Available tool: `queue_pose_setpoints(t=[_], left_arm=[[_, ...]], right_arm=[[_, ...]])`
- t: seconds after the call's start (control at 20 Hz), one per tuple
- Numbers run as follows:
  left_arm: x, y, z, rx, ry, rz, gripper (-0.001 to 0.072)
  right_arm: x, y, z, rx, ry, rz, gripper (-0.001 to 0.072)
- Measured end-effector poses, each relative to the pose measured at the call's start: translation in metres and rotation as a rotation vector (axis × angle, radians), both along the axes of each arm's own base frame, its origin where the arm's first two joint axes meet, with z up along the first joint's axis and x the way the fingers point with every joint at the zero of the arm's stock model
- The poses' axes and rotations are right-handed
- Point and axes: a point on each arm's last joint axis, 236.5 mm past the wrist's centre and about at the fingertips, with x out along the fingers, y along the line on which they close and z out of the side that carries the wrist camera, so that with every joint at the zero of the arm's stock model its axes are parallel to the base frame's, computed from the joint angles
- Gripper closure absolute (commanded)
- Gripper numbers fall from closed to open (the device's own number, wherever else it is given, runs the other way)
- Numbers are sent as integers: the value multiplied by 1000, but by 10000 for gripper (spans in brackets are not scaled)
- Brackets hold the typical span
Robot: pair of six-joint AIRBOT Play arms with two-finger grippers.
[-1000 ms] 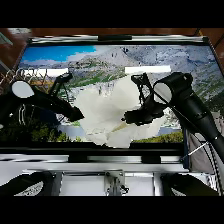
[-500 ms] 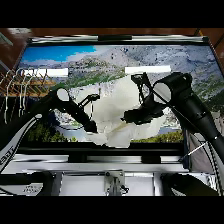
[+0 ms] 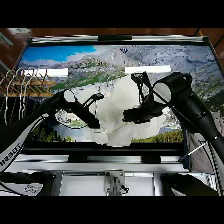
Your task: Fold the shirts.
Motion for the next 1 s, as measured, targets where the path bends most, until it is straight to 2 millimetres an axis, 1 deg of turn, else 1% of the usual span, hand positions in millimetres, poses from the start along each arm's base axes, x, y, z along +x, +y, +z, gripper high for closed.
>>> queue_pose_setpoints(t=[0.15, 0.2, 0.3, 0.4, 0.45, 0.5, 0.55, 0.65, 0.7, 0.75, 0.8, 0.85, 0.9, 0.95, 1.0], left_arm=[[5, -6, 9, -25, -7, 14, 652], [10, -5, 16, -33, -15, 30, 652], [30, -4, 43, -66, -79, 67, 653], [60, 2, 95, -122, -199, 130, 653], [75, 8, 130, -156, -280, 168, 653], [86, 15, 167, -189, -359, 203, 653], [94, 23, 209, -228, -456, 239, 653], [93, 40, 282, -287, -623, 295, 653], [87, 50, 310, -298, -687, 322, 653], [81, 59, 330, -297, -728, 348, 653], [72, 68, 343, -289, -751, 373, 653], [64, 75, 349, -273, -754, 391, 653], [57, 81, 350, -257, -746, 409, 653], [49, 85, 346, -238, -721, 425, 653], [43, 88, 335, -216, -683, 440, 653]], right_arm=[[2, 1, 0, 4, -7, 1, 626], [2, 1, 1, 3, -9, 6, 626], [4, 2, 4, 6, -27, 38, 626], [5, 7, 16, 28, -52, 93, 626], [4, 11, 25, 47, -63, 120, 627], [4, 15, 36, 69, -79, 140, 626], [6, 21, 48, 99, -104, 157, 626], [13, 33, 72, 162, -169, 167, 626], [21, 40, 85, 202, -214, 152, 626], [29, 48, 95, 243, -255, 127, 626], [39, 56, 105, 287, -294, 97, 626], [49, 64, 113, 328, -326, 67, 625], [57, 69, 117, 356, -347, 45, 626], [64, 75, 117, 374, -352, 28, 626], [67, 77, 110, 367, -335, 21, 626]])
